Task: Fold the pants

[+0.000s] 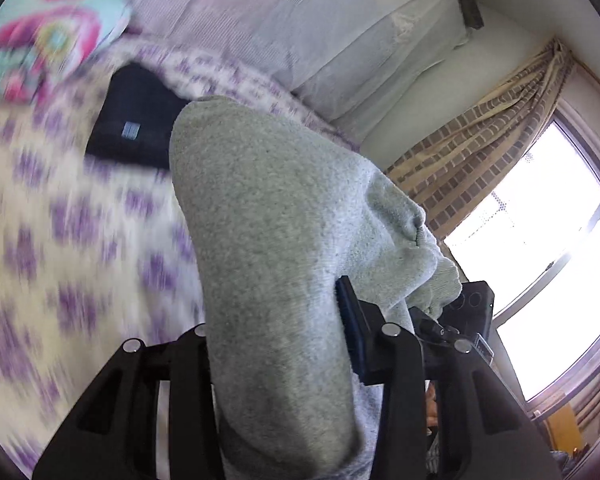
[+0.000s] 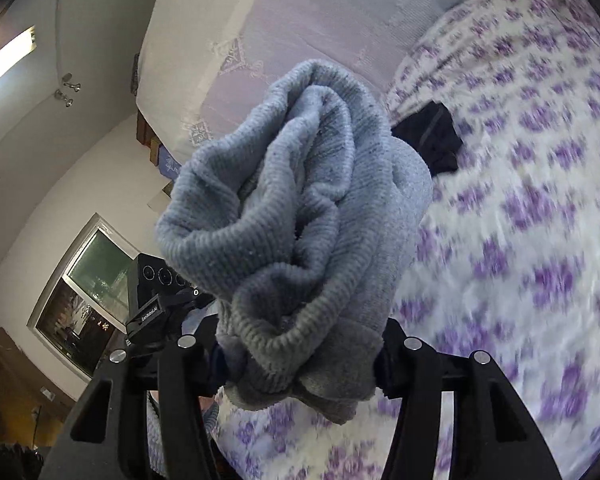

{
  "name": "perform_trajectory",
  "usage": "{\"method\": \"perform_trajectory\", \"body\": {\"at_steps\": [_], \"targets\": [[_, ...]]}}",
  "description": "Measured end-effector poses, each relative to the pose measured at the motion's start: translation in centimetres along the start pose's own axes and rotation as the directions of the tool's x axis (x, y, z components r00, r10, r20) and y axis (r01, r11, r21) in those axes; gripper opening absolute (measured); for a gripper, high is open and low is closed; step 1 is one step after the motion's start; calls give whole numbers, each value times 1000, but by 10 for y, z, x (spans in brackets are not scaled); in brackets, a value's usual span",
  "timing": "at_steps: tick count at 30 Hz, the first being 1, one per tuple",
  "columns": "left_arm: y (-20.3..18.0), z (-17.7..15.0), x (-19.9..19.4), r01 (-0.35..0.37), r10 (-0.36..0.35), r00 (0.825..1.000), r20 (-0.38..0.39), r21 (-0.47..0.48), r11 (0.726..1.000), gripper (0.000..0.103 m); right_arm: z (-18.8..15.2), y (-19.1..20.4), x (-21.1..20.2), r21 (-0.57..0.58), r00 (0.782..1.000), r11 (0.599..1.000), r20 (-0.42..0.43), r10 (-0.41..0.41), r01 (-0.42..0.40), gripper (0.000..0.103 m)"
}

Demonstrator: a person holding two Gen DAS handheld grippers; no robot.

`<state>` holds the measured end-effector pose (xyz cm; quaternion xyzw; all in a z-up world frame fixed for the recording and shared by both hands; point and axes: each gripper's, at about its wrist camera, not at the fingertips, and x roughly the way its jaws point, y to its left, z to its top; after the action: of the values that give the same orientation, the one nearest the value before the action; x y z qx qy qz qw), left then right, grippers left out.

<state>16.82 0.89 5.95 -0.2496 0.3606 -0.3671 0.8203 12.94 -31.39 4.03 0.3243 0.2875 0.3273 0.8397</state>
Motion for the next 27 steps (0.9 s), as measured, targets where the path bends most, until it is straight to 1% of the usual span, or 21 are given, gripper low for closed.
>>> {"method": "perform_trajectory", "body": {"at_steps": [2,3,7,8,10,13,15,18,21,23,24,25,26,27], "targets": [[-9,44,5,-11,10,1000,24,48,999,40,45,4,17,-27,1000,1000,23,13,-12,56],[-10,73,9,-16,14,999,40,58,998,40,67,5,25,-44,999,999,33,19,-17,56],[-6,156,31,-43,38,997,72,77,996,41,147,-2,65,-71,998,997,58,35,-31,56],[-2,175,38,-52,46,996,80,79,996,41,162,-6,76,-74,997,997,63,38,-33,56],[13,202,51,-60,53,994,93,69,996,41,188,-18,100,-86,997,996,68,44,-38,56],[46,237,76,-78,72,992,101,56,995,42,213,-44,135,-79,997,996,65,49,-44,56],[72,251,94,-87,83,992,94,40,995,42,226,-69,163,-60,997,997,59,45,-42,56],[121,259,123,-96,96,992,79,-7,995,42,231,-102,201,-17,998,1000,52,27,-26,56],[179,257,156,-109,113,993,39,-83,991,43,222,-145,239,49,1000,999,17,-7,6,56],[218,246,182,-155,153,988,-23,-135,979,45,208,-179,264,122,998,990,-36,-59,63,56],[241,237,198,-195,186,980,-70,-165,967,52,199,-198,275,154,995,984,-57,-83,91,56],[257,229,208,-211,198,976,-88,-188,959,62,193,-209,279,158,995,983,-53,-83,91,55],[266,224,212,-188,176,982,-73,-200,962,66,189,-213,279,142,998,988,-31,-59,63,55],[270,221,212,-161,154,987,-53,-202,966,68,189,-211,279,135,997,988,-41,-65,70,55]]}}
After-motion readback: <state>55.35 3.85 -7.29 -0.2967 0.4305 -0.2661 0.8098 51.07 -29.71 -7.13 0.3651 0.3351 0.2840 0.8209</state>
